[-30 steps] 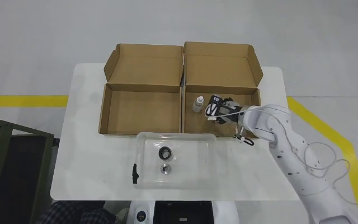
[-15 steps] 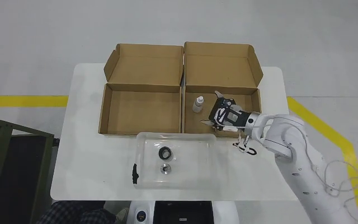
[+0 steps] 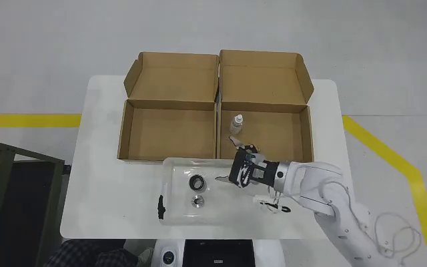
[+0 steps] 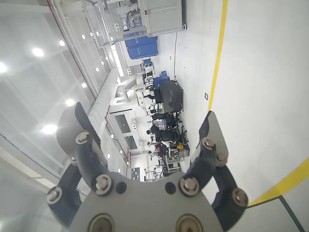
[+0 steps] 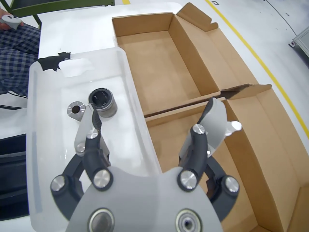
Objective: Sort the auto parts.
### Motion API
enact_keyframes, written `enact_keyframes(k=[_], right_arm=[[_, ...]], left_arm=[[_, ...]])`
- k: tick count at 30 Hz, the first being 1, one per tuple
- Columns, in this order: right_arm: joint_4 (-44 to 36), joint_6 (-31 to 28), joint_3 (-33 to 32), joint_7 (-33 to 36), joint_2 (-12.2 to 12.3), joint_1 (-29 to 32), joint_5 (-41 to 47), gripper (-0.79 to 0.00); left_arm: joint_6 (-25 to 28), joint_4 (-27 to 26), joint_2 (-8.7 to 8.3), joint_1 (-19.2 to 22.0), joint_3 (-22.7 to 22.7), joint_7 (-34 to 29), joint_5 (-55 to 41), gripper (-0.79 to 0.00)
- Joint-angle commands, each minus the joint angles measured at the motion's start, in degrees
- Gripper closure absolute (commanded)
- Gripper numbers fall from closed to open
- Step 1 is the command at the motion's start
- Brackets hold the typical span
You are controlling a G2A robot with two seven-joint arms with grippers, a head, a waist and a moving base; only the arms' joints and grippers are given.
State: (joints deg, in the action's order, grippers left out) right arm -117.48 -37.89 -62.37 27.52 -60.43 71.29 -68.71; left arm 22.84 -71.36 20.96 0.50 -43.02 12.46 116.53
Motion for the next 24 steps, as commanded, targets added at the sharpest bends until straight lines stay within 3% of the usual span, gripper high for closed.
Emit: enact_keyframes(k=[1,24], right_arm=[[-0.07,0.3,1.4,-0.73,-0.16,0.13,-1.04,-0.702],[7.05,2.84,14.34,-6.29,-2.43,-1.64,-12.52,-0.585]], left_arm=[[0.0,0.0,0.0,0.0,0.0,0.0,0.0,-0.785],[0.0,0.0,0.0,0.0,0.0,0.0,0.0,-0.785]])
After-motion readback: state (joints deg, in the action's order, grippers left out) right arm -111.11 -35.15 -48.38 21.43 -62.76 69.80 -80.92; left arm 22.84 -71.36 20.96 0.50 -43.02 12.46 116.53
